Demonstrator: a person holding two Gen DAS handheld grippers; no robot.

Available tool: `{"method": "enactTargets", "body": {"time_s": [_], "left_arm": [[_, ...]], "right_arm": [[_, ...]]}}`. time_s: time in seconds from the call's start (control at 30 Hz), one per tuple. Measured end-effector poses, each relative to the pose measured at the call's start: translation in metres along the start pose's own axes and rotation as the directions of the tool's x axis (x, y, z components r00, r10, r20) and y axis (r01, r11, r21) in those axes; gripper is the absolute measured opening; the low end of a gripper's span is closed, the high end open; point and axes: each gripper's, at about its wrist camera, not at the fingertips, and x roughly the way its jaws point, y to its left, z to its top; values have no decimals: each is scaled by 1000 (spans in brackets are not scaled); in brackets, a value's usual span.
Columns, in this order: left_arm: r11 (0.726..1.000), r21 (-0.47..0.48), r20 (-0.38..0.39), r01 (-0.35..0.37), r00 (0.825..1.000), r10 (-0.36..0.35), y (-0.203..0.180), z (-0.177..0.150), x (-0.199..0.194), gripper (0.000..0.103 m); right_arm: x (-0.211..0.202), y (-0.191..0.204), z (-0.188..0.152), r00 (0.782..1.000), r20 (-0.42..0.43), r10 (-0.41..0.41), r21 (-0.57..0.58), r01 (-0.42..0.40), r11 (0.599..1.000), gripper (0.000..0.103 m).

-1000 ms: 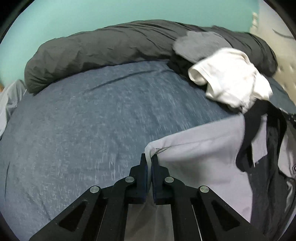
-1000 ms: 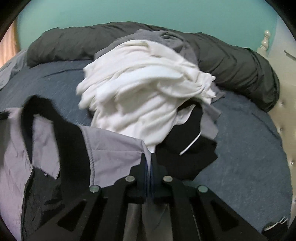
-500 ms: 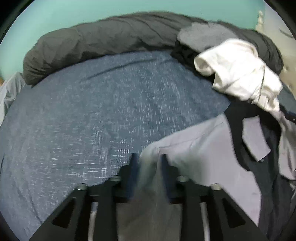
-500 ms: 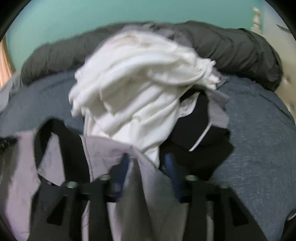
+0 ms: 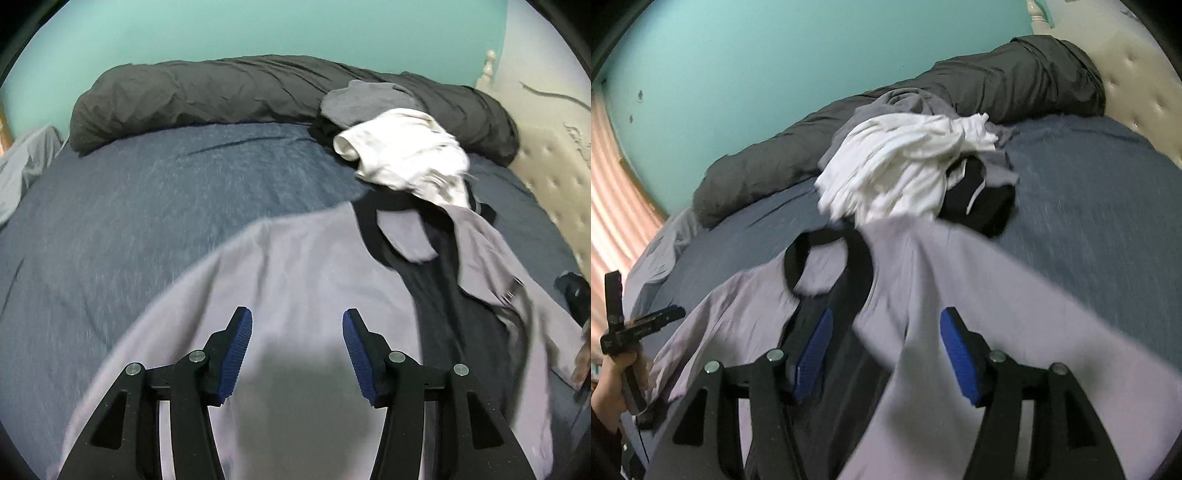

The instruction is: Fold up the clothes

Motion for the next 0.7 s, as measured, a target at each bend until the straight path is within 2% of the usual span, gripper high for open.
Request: {"method": "enactTargets", "body": {"time_s": [0.17, 0.27, 0.47, 0.7], "left_arm": [[998, -31, -26, 49, 998, -50, -8, -61, -31, 58], [996, -53, -54, 71, 996, -74, -17, -99, -42, 58], [991, -79, -93, 105, 989, -112, -36, -159, -58, 58], [976, -82, -149, 200, 966, -210, -85, -197, -61, 58]], "right_arm": [[-46, 15, -70, 998, -8, 67, 14, -67, 998, 62], [-67, 20, -111, 998, -9, 67, 41, -66, 997, 63], [-94, 22, -173, 998, 4, 56, 92, -56, 994, 63], [-123, 14, -201, 997, 57, 46, 137, -53, 989, 63]]}}
